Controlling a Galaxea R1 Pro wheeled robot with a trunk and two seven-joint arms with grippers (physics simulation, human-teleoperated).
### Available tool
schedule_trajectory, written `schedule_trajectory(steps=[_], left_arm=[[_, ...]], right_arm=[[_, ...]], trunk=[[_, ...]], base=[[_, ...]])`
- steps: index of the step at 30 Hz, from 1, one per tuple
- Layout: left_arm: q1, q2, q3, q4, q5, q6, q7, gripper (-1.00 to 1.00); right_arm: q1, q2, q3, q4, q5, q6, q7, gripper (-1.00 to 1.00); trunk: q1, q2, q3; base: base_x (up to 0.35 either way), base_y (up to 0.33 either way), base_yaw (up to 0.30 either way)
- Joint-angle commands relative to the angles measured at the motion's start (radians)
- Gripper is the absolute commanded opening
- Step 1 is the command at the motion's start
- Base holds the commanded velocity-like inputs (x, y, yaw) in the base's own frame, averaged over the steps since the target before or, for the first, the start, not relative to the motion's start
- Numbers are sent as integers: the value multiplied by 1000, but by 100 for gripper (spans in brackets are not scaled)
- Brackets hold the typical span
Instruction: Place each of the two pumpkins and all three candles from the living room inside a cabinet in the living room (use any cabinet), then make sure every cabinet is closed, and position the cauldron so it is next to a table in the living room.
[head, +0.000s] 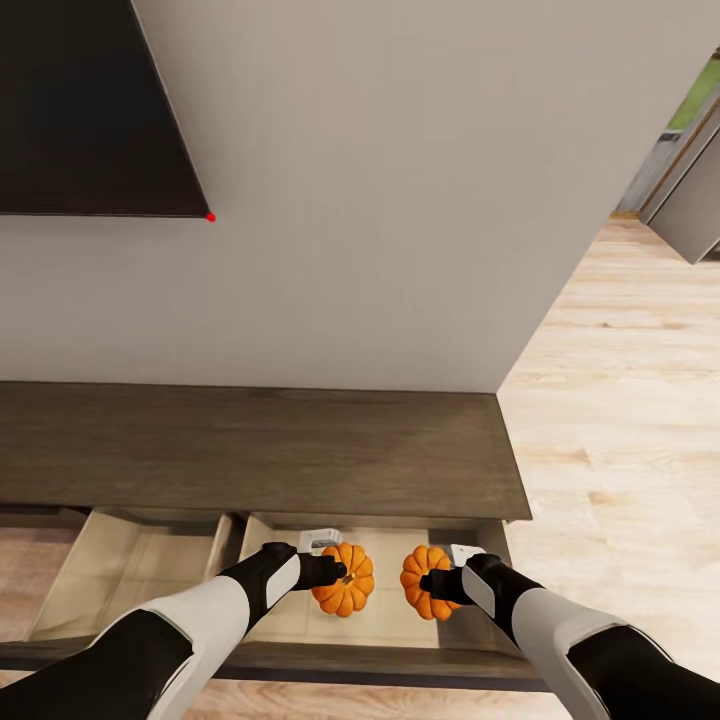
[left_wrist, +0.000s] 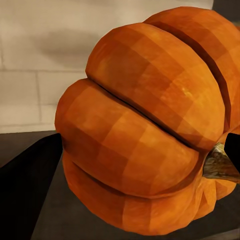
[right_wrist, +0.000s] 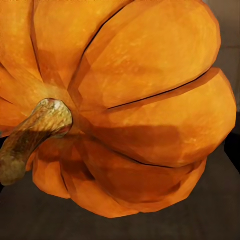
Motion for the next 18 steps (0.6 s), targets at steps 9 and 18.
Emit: schedule_trajectory(steps=[9, 18], left_arm=[[-1, 0, -7, 0, 7, 3, 0, -100], [-1, 0, -7, 0, 7, 3, 0, -100]], right_arm=[[0, 3, 8, -1, -6, 4, 2, -100], [0, 4, 8, -1, -6, 4, 2, -100]], trunk=[[0, 0, -1], [0, 0, -1]], base=[[0, 0, 0], [0, 0, 0]])
